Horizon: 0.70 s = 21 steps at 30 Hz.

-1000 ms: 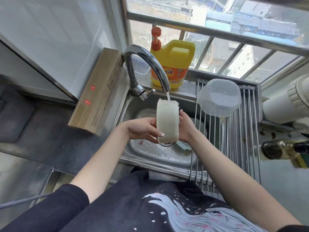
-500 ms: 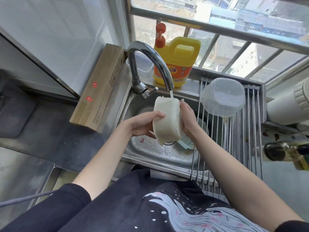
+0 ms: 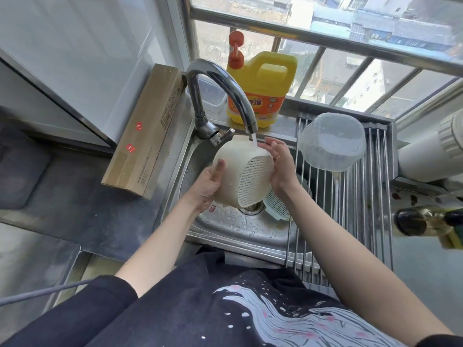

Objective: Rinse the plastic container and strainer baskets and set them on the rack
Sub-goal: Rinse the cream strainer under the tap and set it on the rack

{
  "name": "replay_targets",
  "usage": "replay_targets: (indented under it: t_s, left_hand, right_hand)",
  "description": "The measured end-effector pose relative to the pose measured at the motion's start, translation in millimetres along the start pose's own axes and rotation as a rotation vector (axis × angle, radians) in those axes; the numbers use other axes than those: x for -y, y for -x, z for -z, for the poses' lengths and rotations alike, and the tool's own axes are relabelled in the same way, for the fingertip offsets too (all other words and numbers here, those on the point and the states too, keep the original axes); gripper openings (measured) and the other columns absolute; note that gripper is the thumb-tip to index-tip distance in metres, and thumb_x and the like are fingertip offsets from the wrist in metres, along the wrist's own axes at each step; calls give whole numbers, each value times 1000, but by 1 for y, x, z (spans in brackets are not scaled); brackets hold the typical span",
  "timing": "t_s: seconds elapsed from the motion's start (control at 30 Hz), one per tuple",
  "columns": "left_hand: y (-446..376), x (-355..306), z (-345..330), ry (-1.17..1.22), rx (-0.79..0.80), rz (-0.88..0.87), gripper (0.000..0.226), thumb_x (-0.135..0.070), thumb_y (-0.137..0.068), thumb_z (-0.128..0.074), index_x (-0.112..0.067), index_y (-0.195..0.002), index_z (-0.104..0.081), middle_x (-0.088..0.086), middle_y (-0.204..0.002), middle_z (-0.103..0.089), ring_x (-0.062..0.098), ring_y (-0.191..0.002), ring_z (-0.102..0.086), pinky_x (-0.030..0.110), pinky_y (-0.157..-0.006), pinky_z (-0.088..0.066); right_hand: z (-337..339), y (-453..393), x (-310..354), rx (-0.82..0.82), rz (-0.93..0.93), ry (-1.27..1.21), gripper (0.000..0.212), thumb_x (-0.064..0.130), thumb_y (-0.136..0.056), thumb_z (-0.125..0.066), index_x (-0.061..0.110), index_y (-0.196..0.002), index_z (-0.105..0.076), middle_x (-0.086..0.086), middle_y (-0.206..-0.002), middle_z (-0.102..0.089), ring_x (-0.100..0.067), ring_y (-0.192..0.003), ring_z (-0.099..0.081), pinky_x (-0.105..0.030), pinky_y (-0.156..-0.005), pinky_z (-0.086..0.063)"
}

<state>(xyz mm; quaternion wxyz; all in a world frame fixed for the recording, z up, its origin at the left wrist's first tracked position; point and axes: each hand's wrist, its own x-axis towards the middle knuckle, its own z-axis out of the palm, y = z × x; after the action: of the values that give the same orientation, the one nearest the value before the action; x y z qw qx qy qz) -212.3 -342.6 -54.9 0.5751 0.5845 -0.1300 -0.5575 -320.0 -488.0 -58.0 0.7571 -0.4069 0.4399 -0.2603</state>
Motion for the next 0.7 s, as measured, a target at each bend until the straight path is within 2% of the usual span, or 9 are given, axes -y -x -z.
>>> replay_targets:
  t_s: [0.1,0.17,0.23,0.3,0.33,0.47,0.57,0.63,0.7]
  left_hand:
    - [4,-1,0,131,46,-41,95,-79,-38,-71,-16,-110,-68,13,-118,-66,29,-112,-61,52,-93,-50]
    - [5,-2,-1,211,86,-45,105,-77,-42,-71,-12,-124,-60,19,-131,-57,33,-122,-54,55,-99,-45]
    - [5,-5,-2,262,128,-26,117,-76,-44,-70,-7,-136,-48,22,-140,-48,37,-129,-46,59,-103,-40]
    - [5,-6,-4,299,143,-7,122,-76,-45,-70,-6,-141,-42,22,-143,-44,37,-131,-44,60,-104,-37]
    - [4,-6,-5,316,131,3,120,-75,-45,-70,-7,-141,-43,22,-143,-45,37,-131,-45,60,-104,-37]
    - [-4,0,-1,333,39,93,114,-76,-47,-68,-10,-137,-49,19,-138,-52,33,-128,-50,53,-105,-40]
    - [-4,-1,-7,358,-89,175,100,-77,-52,-62,-9,-125,-58,15,-119,-67,31,-117,-58,44,-96,-50]
    - [-7,-2,-11,478,-220,281,70,-72,-74,-52,-10,-104,-65,13,-92,-75,29,-102,-63,43,-90,-51]
    - [-12,0,-12,584,-345,380,55,-62,-86,-50,-10,-91,-67,15,-78,-74,31,-95,-63,47,-91,-47]
  right_hand:
    - [11,-6,-2,-29,-5,171,30,21,-83,-53,10,-110,-60,-3,-102,-66,-19,-93,-64,-38,-88,-50]
    - [14,-6,-4,-27,-20,318,29,24,-87,-54,15,-113,-63,0,-107,-64,-18,-98,-63,-39,-90,-51]
    - [15,-1,-8,73,-58,280,19,30,-85,-56,22,-91,-72,1,-98,-65,-19,-89,-62,-41,-87,-52]
    - [11,6,-8,121,-101,137,24,23,-86,-53,21,-66,-67,1,-75,-62,-17,-70,-56,-36,-72,-49]
    - [11,7,-8,136,-122,82,26,18,-88,-52,18,-65,-63,1,-71,-60,-16,-66,-54,-34,-68,-48]
    - [12,5,-9,98,-185,93,16,24,-89,-59,11,-86,-67,-5,-82,-65,-21,-76,-59,-41,-76,-51]
    - [12,3,-14,-73,-312,57,23,25,-92,-60,10,-79,-72,-3,-75,-72,-19,-71,-67,-41,-83,-54]
    - [13,3,-16,-145,-411,33,32,24,-98,-51,9,-77,-69,-3,-68,-73,-20,-71,-68,-40,-85,-55]
    - [14,0,-19,-192,-496,31,29,22,-101,-43,10,-84,-64,-3,-74,-73,-22,-80,-67,-41,-90,-53]
